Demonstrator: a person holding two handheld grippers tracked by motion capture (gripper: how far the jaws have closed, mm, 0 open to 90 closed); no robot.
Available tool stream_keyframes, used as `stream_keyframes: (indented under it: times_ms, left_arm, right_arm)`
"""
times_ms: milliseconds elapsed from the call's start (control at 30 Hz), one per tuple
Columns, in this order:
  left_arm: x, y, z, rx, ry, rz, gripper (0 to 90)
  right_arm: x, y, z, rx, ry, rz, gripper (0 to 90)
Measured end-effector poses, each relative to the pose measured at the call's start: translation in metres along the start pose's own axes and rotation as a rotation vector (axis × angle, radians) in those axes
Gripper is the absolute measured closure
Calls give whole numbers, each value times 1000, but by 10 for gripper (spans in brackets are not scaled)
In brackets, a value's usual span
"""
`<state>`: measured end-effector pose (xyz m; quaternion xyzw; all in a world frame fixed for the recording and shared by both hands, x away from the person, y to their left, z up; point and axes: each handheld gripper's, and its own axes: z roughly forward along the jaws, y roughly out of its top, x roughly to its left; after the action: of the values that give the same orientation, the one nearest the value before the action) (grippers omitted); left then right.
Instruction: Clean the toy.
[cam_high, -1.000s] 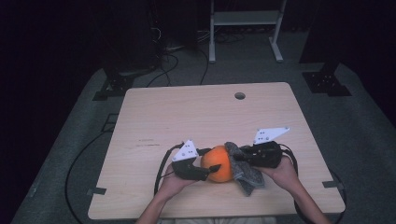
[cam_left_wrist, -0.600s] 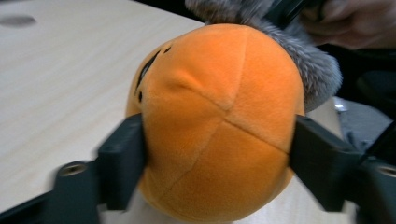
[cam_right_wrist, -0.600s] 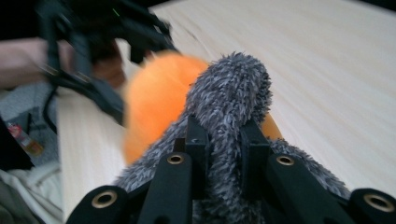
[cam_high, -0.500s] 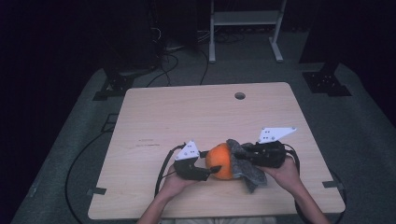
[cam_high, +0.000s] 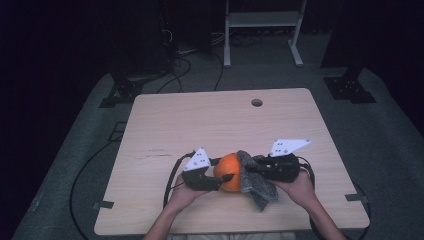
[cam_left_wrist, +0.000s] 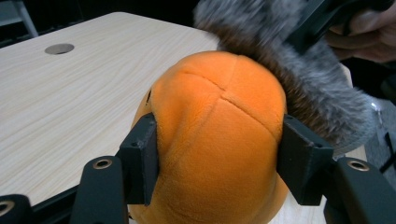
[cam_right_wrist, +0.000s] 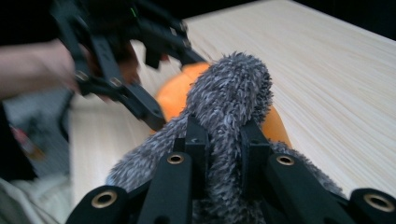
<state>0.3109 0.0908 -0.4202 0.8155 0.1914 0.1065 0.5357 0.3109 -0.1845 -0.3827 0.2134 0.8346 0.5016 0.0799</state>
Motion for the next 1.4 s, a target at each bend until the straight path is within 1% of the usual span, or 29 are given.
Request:
stream_keyframes:
  times_ms: [33, 67, 133, 200, 267, 300, 367, 467, 500, 567, 633, 667, 733, 767, 800, 833, 867, 900, 933, 967, 1000, 1033, 1067, 1100, 1200, 1233, 1267, 1367, 1400]
  left_arm:
    - [-1, -1, 0, 1, -12, 4, 354]
    - [-1, -1, 1, -2, -23, 0, 320]
    - [0, -4, 1, -39, -46, -21, 284]
    - [2, -7, 4, -65, -37, -42, 241]
    - [5, -7, 10, -29, -9, -73, 167]
    - [6, -8, 13, -19, -17, -96, 143]
    - [6, -10, 15, -24, -8, -110, 152]
    - [3, -9, 12, -33, 30, -93, 297]
    - [2, -8, 12, -28, 24, -91, 319]
    - [1, -7, 9, -29, -25, -73, 329]
    - [0, -6, 6, -22, -75, -54, 324]
    - [0, -7, 6, -28, -86, -42, 322]
    - [2, -8, 4, -45, -127, -42, 314]
    - [2, -8, 4, -51, -121, -44, 299]
    - [3, -8, 6, -43, -76, -44, 271]
    - [3, -8, 11, -11, -35, -44, 198]
    - [4, -8, 16, 22, -21, -58, 126]
    - [6, -9, 20, 36, -36, -86, 71]
    - [5, -11, 22, 29, -46, -92, 73]
    - [4, -12, 21, 24, -40, -80, 108]
    - [3, -11, 20, 19, -37, -74, 236]
    - [2, -11, 19, 18, -30, -66, 236]
    - [3, -10, 16, 4, -19, -78, 281]
    - [4, -9, 15, -2, -30, -104, 329]
    - [5, -7, 13, 2, -36, -131, 352]
    - [5, -6, 13, 3, -37, -129, 353]
    - [4, -5, 11, 3, -34, -126, 355]
    - [6, -4, 5, -7, -38, -137, 360]
    - [7, -5, 4, -11, -41, -143, 360]
  right_arm:
    - [-1, -1, 2, 19, -11, -5, 769]
    - [-4, -4, 3, 24, -10, 6, 769]
    - [-10, -9, 2, 30, -17, 31, 769]
    - [-16, -15, -1, 27, -29, 61, 768]
    - [-20, -17, -4, 25, -35, 77, 768]
    - [-19, -16, -4, 24, -33, 77, 768]
    - [-15, -12, -3, 21, -28, 61, 768]
    - [-6, -6, -5, -4, 7, 36, 768]
    - [-3, -4, -5, -6, 12, 26, 768]
    - [0, -2, -2, 12, -9, 2, 768]
    - [-6, -4, -3, 18, -13, 22, 767]
    - [-10, -6, -3, 15, -19, 35, 767]
    - [-17, -9, -5, 9, -41, 71, 766]
    - [-18, -11, -7, 17, -69, 75, 766]
    - [-20, -12, -7, 15, -68, 77, 766]
    - [-20, -13, -8, 5, -57, 88, 766]
    - [-19, -13, -8, 6, -54, 82, 765]
    - [-17, -12, -7, 13, -55, 67, 765]
    - [-15, -10, -5, 18, -61, 57, 764]
    - [-14, -9, -5, 21, -67, 50, 764]
    - [-13, -7, -6, 22, -65, 45, 765]
    - [-13, -7, -6, 22, -65, 45, 765]
    - [-12, -7, -7, 20, -63, 44, 764]
    - [-9, -5, -10, 8, -58, 42, 765]
    - [-1, 2, -11, 5, -57, 1, 764]
    - [4, 5, -10, 12, -59, -17, 764]
    - [11, 9, -8, 26, -67, -60, 764]
    - [12, 11, -8, 32, -69, -69, 764]
    - [10, 10, -7, 38, -74, -61, 764]
